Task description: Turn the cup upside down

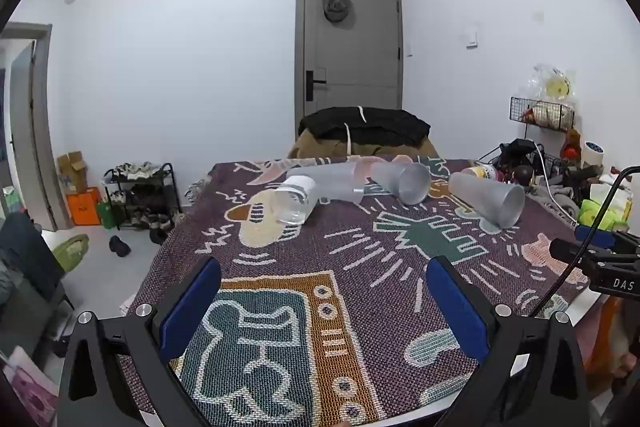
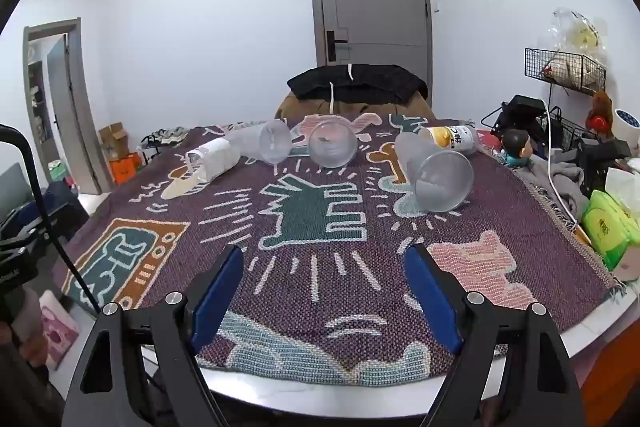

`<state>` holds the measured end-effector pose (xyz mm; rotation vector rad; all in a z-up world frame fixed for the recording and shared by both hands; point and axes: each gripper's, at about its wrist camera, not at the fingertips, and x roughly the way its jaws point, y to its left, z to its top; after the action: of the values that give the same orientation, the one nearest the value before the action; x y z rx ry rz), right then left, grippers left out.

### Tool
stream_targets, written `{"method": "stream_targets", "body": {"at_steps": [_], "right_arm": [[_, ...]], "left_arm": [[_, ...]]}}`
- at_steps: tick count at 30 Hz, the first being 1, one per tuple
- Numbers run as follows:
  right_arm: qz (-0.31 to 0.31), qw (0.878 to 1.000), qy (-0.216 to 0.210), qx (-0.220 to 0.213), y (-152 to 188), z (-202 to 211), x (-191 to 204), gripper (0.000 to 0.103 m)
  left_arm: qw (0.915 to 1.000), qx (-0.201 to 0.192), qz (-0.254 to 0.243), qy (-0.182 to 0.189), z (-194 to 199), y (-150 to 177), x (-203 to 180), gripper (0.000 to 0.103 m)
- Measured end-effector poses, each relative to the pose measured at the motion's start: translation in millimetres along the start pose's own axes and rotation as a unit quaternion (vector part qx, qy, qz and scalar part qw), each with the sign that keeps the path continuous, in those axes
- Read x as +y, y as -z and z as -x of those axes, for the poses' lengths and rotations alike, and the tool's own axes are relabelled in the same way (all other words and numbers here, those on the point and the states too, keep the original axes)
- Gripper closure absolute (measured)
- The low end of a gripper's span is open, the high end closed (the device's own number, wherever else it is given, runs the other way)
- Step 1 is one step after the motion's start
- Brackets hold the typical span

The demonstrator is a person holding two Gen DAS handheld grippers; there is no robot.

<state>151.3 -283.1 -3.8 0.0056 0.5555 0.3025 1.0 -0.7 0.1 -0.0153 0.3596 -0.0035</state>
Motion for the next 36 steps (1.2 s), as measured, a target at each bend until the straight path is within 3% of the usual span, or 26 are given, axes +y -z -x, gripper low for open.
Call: {"method": "stream_targets", "body": {"at_steps": [23,29,36], "right_arm": [[-0.003,1.0,0.001,-0.003,0.8,0.3,-1.8,0.021],[0.0,1.0,0.002,-0.005,1.4,0.5,0.0,0.021],[0.004,1.0,0.001,-0.002,1.6,-0.9,0.3,0.021]], "left_arm": [[0.9997,-0.005,0.0,0.023,3.3,-3.0,-0.6,0.0],[0.9997,0.009,0.007,0.023,1.4,-1.5,1.0,0.0],[1.0,-0.005,-0.005,0.004,3.4,1.0,0.3,0.0]]}}
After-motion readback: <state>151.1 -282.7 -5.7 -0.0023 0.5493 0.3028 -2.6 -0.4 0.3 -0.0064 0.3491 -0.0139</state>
